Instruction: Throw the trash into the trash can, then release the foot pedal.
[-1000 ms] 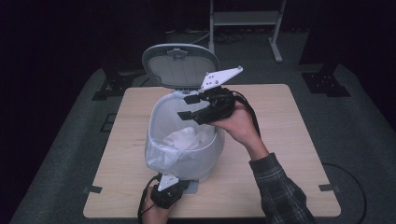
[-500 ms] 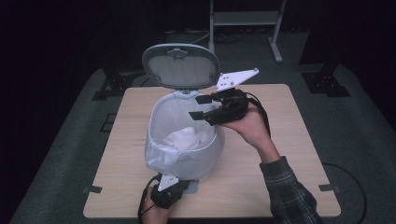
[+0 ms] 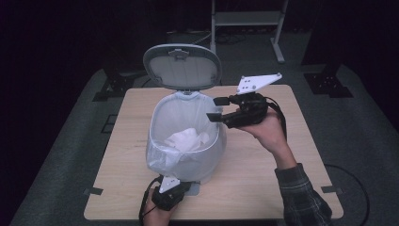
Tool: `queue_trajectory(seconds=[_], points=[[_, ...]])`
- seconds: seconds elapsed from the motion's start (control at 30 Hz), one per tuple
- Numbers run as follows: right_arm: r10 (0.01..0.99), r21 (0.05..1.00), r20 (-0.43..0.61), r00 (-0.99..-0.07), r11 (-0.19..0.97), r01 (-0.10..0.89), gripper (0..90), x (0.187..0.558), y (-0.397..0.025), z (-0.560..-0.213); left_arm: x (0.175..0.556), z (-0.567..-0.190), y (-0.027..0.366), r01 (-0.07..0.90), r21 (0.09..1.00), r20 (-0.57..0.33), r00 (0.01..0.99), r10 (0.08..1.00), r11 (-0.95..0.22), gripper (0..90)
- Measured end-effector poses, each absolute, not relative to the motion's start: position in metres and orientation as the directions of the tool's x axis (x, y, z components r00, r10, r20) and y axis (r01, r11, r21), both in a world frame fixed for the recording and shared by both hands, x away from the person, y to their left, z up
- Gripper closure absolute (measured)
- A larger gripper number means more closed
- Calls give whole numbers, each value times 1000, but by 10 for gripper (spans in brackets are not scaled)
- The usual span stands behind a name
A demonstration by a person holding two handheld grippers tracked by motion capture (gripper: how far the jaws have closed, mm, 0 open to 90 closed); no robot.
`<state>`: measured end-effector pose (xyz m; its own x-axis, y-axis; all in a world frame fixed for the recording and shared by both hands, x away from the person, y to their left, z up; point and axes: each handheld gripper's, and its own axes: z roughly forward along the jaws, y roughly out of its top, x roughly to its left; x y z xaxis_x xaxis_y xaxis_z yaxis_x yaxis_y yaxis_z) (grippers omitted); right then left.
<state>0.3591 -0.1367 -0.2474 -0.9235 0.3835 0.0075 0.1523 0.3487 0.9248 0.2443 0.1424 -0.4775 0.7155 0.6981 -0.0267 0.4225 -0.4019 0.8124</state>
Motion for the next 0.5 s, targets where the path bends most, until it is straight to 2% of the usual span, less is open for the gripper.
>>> queue_trajectory(seconds=[0.5], points=[[455, 926, 12, -890, 331, 182, 393, 349, -183, -264, 244, -477, 142, 424, 813, -30, 715, 699, -399, 885]])
